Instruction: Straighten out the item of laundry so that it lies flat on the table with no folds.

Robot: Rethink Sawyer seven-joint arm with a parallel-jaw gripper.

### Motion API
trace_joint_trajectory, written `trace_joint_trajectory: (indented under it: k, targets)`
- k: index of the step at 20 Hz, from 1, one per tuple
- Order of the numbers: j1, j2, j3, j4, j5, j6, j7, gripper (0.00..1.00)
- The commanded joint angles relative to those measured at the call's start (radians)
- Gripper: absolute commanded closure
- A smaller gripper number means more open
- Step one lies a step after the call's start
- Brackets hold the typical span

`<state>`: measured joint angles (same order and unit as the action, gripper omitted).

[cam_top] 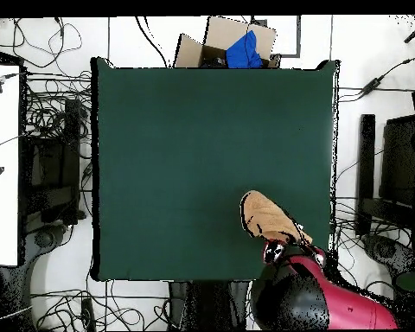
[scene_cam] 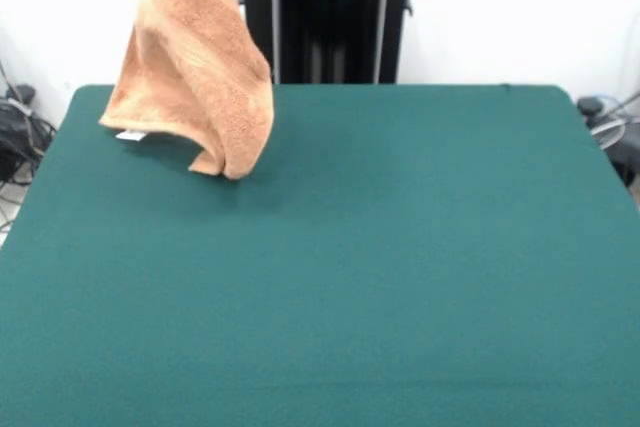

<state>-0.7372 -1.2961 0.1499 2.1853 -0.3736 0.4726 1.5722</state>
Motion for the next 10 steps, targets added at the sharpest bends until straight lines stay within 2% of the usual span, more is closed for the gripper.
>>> trace_joint_trajectory:
  k: [1, 10]
  targets:
    - [0.01, -0.064, 0.079, 0.074, 0.034, 0.112, -0.144, 1.0]
    - [0.009, -0.059, 0.09, 0.048, 0.051, 0.146, -0.133, 1.0]
